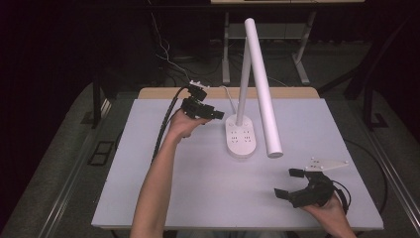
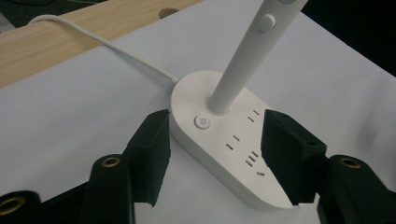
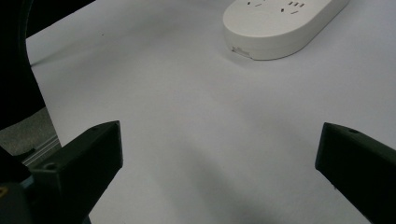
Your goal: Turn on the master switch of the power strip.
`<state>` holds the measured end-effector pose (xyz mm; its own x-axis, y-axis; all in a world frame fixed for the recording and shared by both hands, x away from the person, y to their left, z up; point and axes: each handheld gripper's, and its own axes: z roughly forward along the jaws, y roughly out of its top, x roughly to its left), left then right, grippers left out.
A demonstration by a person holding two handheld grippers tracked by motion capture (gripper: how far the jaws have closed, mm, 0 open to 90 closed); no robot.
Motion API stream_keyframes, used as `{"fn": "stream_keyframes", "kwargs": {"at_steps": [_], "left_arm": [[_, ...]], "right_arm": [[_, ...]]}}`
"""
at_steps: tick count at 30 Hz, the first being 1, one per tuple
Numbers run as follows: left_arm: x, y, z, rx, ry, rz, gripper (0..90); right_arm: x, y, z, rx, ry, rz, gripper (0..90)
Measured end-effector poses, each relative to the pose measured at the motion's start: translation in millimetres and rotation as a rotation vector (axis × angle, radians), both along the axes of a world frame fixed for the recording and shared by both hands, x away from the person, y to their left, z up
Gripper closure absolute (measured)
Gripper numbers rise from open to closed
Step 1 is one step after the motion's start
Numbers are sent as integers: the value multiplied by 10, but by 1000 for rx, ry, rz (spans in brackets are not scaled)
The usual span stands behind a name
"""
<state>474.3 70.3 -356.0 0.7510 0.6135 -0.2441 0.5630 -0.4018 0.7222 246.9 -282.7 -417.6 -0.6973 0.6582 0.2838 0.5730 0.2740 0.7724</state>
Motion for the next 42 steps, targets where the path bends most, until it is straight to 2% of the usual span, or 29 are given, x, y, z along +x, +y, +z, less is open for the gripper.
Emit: {"fn": "stream_keyframes", "kwargs": {"at_steps": [3, 13, 15, 25, 34, 39, 42], "left_arm": [[18, -42, -57, -18, 7, 7, 454], [60, -197, -223, -36, 10, 4, 534], [77, -204, -245, -18, 15, -12, 539], [150, -252, -398, -64, 25, 19, 588], [188, -290, -532, -92, 58, 48, 629], [205, -300, -589, -143, 77, 75, 719], [218, -291, -615, -143, 85, 67, 761]], "right_arm": [[-1, -1, -1, 1, 0, 0, 2], [-7, 10, 2, -2, 4, 2, 2], [-7, 11, 1, -2, 2, 5, 2], [-7, 15, -2, -6, 1, 11, 2], [-5, 13, -4, -6, 2, 9, 2], [-7, 3, 3, -6, 4, 9, 2], [-5, -7, 4, -5, 3, 8, 2]]}}
